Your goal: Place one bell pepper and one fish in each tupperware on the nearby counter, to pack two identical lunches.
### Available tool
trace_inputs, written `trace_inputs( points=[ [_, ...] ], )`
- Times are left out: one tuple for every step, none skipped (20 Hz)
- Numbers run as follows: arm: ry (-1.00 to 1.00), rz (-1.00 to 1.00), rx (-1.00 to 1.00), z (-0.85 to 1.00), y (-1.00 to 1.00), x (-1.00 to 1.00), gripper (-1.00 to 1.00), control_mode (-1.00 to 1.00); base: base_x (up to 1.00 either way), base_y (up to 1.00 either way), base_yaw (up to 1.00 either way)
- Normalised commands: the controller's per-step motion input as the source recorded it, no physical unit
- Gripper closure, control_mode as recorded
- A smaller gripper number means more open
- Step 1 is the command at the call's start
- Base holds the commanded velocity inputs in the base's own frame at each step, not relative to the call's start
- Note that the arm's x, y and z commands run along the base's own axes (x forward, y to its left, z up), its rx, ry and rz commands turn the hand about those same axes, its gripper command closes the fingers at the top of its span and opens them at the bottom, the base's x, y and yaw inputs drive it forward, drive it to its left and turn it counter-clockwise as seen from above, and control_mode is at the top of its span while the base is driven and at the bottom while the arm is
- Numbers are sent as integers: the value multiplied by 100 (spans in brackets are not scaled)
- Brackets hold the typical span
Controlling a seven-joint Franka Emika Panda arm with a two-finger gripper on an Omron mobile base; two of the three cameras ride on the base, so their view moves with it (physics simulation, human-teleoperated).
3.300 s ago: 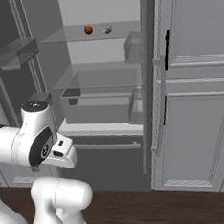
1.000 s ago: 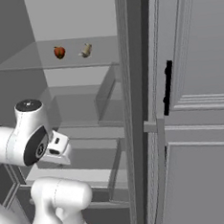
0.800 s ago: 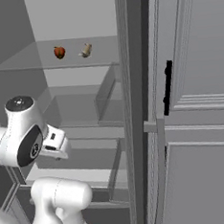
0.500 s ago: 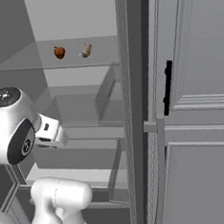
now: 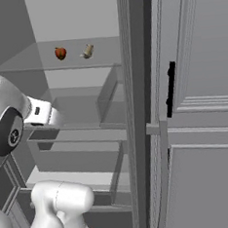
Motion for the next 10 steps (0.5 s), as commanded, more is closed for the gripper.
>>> trace_inputs(
  points=[
    [-13,-11,-13,58,5,11,-100,-100,0,0,0],
    [-16,-9,-5,64,0,8,-100,-100,0,0,0],
    [-17,-10,-1,60,0,14,-100,-100,0,0,0],
    [-20,-10,0,56,0,19,-100,-100,0,0,0],
    [-24,-11,0,49,0,20,-100,-100,0,0,0],
    [-29,-12,0,40,0,24,-100,-100,0,0,0],
    [-29,-13,0,40,0,26,-100,-100,0,0,0],
    [-25,-13,0,40,0,24,-100,-100,0,0,0],
    [-21,-11,0,34,0,24,-100,-100,0,0,0],
    [-19,-11,0,29,0,24,-100,-100,0,0,0]
  ],
)
